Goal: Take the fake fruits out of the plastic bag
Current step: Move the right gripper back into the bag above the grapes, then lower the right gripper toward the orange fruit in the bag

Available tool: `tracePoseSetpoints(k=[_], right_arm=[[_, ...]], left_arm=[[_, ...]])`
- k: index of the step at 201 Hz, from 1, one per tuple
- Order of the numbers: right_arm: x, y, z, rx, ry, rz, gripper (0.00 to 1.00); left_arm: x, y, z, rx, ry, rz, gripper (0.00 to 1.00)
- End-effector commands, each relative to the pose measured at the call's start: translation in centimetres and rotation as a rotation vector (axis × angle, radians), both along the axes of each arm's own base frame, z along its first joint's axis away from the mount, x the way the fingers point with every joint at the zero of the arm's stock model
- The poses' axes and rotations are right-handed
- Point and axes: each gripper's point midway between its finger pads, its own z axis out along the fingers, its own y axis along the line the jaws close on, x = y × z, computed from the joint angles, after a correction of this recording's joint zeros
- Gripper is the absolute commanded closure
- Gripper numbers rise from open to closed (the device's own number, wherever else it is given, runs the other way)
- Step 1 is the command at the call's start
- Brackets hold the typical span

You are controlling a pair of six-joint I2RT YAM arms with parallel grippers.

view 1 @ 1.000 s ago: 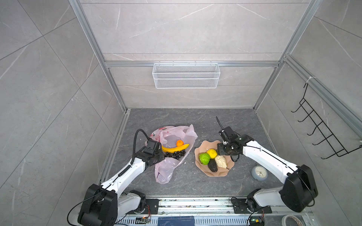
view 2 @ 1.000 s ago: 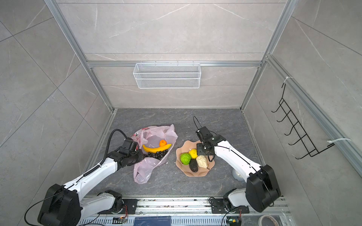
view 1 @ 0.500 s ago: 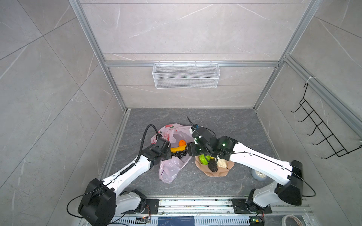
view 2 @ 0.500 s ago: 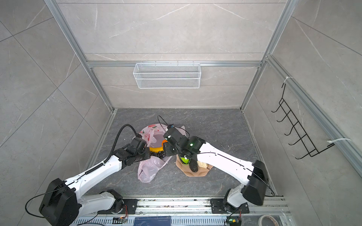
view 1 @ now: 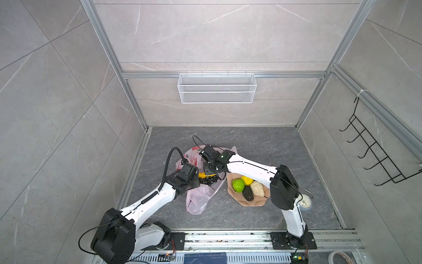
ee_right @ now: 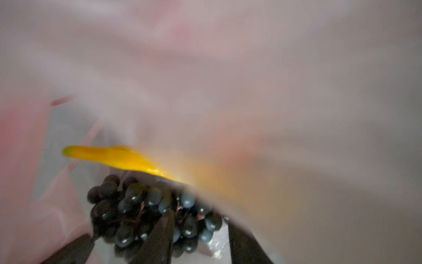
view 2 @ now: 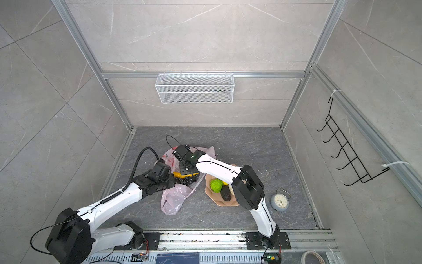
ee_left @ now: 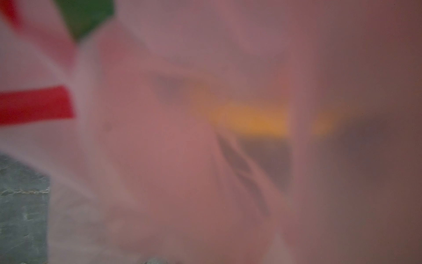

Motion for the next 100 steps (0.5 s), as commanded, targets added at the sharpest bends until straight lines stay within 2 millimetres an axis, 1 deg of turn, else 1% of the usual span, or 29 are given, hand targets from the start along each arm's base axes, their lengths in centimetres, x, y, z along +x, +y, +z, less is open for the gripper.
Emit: tracePoseSetpoints(k=[1, 28, 39, 61, 73, 100], right_arm=[[1.5, -1.1, -1.0, -0.055, 0.001, -0.031, 0.61], [2.6, -1.3, -2.1, -0.080, 0.013, -0.038, 0.66], [2.9, -1.3, -2.1, -0.083, 0.012, -0.036, 0.67], [3.2, -0.9, -2.5, -0.086, 0.014, -0.027, 0.68], [3.4, -1.1, -2.8, -0.101, 0.015, -0.033, 0.69], [3.6, -1.4, -3.1, -0.125, 0.013, -0.043, 0.76]], left_arm=[[0.0, -0.5, 0.4, -0.040, -0.014, 0.001, 0.94], [-0.3, -0.5, -0.1, -0.046, -0.005, 0.007, 0.94], [-0.3, -0.5, -0.2, -0.044, -0.003, 0.006, 0.94], [-0.4, -0.4, -0.3, -0.041, 0.002, 0.005, 0.93], [-0.3, -0.5, -0.3, -0.039, 0.004, 0.006, 0.93], [-0.3, -0.5, -0.3, -0.035, 0.006, 0.004, 0.93]])
